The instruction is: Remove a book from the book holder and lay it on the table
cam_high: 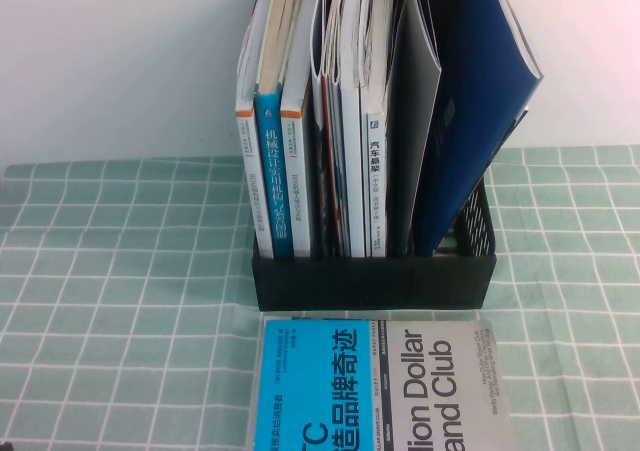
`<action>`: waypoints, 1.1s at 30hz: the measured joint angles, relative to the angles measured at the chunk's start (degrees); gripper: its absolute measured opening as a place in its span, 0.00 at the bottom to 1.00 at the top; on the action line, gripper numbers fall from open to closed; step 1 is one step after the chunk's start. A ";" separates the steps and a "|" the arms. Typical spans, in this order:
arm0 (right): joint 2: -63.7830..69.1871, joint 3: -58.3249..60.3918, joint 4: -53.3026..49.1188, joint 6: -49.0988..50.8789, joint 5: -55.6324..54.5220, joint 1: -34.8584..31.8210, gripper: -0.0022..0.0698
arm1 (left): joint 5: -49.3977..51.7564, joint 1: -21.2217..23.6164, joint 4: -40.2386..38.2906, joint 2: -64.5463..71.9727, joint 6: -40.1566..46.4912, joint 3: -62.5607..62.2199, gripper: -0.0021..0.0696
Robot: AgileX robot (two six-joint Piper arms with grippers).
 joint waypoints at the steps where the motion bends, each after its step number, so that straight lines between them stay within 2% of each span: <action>1: 0.00 0.00 0.00 0.00 0.08 -0.21 0.03 | 0.00 0.00 0.00 0.00 0.00 0.00 0.03; 20: 0.00 0.00 -0.04 -5.65 0.08 -4.38 0.03 | 0.00 0.00 0.00 0.00 -0.17 0.00 0.03; 33: 0.00 0.00 0.95 -6.77 0.08 -4.55 0.03 | 0.00 0.00 0.00 0.00 -0.17 0.00 0.03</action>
